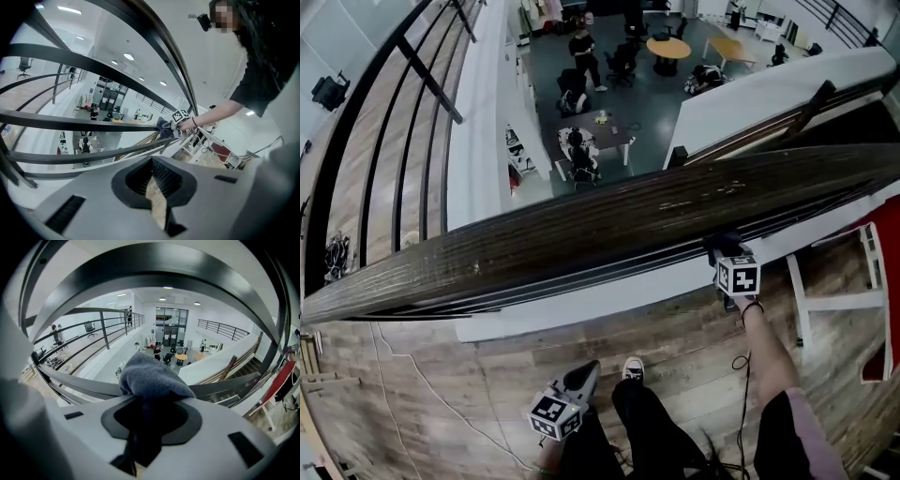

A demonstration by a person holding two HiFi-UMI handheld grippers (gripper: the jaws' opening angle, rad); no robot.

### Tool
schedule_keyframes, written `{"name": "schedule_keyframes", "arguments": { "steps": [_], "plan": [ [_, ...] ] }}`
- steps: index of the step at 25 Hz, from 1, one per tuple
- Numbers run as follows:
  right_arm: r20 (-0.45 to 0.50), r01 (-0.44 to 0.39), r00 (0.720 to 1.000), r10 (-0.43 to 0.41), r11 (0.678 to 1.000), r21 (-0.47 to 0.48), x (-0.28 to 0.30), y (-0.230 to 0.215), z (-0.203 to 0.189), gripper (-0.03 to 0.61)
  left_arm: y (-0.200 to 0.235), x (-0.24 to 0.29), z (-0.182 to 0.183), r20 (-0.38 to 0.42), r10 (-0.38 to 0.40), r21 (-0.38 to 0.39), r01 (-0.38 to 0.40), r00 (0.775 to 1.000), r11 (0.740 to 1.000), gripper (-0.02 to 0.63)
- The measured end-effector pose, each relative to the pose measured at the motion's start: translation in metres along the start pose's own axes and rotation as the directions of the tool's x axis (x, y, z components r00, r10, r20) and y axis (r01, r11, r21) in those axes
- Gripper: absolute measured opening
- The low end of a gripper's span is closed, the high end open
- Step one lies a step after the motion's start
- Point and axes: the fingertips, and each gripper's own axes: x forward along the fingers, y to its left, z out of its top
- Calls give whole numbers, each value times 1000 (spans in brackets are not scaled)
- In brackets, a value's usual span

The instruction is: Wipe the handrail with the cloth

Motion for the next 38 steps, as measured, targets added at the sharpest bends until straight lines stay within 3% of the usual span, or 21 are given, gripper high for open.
{"name": "schedule_keyframes", "arguments": {
  "steps": [7, 17, 31, 38],
  "plan": [
    [27, -103, 994, 104, 994, -20, -37, 48, -8, 103, -2, -17, 20, 28, 29, 17, -29, 999, 999, 0],
    [81, -196, 979, 189, 977, 87, -123, 156, -17, 103, 6, -76, 39, 83, 55, 21, -57, 995, 998, 0],
    [196, -299, 947, 256, 924, 239, -300, 347, 1, 103, -4, -274, 56, 168, 32, 76, -46, 985, 996, 0],
    [230, -332, 932, 279, 913, 237, -370, 420, -16, 103, -4, -351, 42, 227, 45, 98, -68, 973, 993, 0]
  ]
}}
